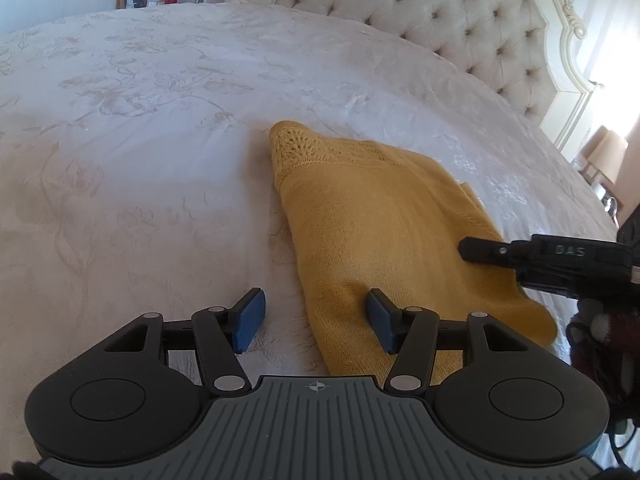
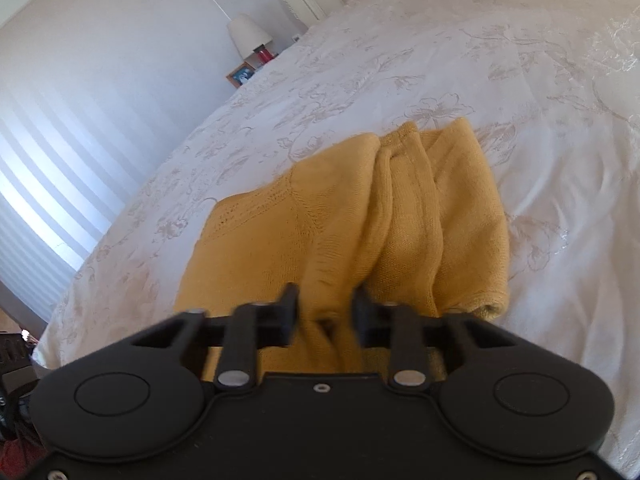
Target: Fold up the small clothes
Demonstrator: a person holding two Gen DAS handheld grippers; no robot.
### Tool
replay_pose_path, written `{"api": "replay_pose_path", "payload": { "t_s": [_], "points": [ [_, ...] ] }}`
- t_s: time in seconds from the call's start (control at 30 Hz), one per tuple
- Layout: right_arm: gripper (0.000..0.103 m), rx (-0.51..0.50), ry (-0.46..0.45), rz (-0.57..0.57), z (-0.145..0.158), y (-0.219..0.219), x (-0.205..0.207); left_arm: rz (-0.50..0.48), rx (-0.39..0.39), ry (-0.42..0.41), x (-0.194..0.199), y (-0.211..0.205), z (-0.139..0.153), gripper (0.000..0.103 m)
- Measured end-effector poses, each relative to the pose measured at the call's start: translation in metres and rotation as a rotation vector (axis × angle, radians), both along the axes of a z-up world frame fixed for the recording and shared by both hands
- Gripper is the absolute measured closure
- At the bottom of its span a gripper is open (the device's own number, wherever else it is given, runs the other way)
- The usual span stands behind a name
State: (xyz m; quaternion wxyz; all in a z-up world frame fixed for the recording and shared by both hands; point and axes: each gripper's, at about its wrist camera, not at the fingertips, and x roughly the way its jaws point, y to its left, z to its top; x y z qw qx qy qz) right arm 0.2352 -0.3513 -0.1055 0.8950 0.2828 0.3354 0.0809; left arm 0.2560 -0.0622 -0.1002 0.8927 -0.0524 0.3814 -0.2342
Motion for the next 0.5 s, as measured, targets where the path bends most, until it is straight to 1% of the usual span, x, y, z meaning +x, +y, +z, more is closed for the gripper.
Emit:
{"api": "replay_pose_path", "payload": {
  "t_s": [0.07, 0.1, 0.17, 0.2, 0.27, 0.33, 0.4, 0.47, 0.5],
  "points": [
    [0.08, -0.052, -0.002, 0.005, 0.008, 0.006, 0.002, 0.008, 0.004, -0.011, 0.0, 0.0, 0.003, 0.049],
    [0.082, -0.091, -0.014, 0.023, 0.014, 0.012, 0.002, 0.011, 0.005, -0.018, 0.0, 0.0, 0.005, 0.049],
    [0.084, -0.171, -0.053, 0.078, 0.03, 0.024, 0.001, 0.015, 0.007, -0.029, 0.001, -0.001, 0.008, 0.049],
    [0.084, -0.195, -0.064, 0.093, 0.038, 0.027, 0.001, 0.017, 0.01, -0.035, 0.002, -0.002, 0.011, 0.049],
    [0.085, -0.248, -0.089, 0.091, 0.057, 0.026, -0.001, 0.011, 0.012, -0.055, 0.004, -0.007, 0.016, 0.049],
    [0.085, -0.312, -0.107, 0.067, 0.069, 0.016, -0.005, -0.008, 0.008, -0.072, 0.004, -0.014, 0.021, 0.049],
    [0.085, -0.352, -0.064, 0.017, 0.066, 0.001, -0.005, -0.035, 0.007, -0.082, 0.004, -0.023, 0.023, 0.049],
    [0.084, -0.33, 0.013, -0.005, 0.05, -0.014, 0.0, -0.066, 0.017, -0.079, 0.004, -0.035, 0.02, 0.048],
    [0.081, -0.305, 0.055, 0.015, 0.039, -0.019, 0.004, -0.081, 0.023, -0.073, 0.004, -0.041, 0.017, 0.048]
  ]
}}
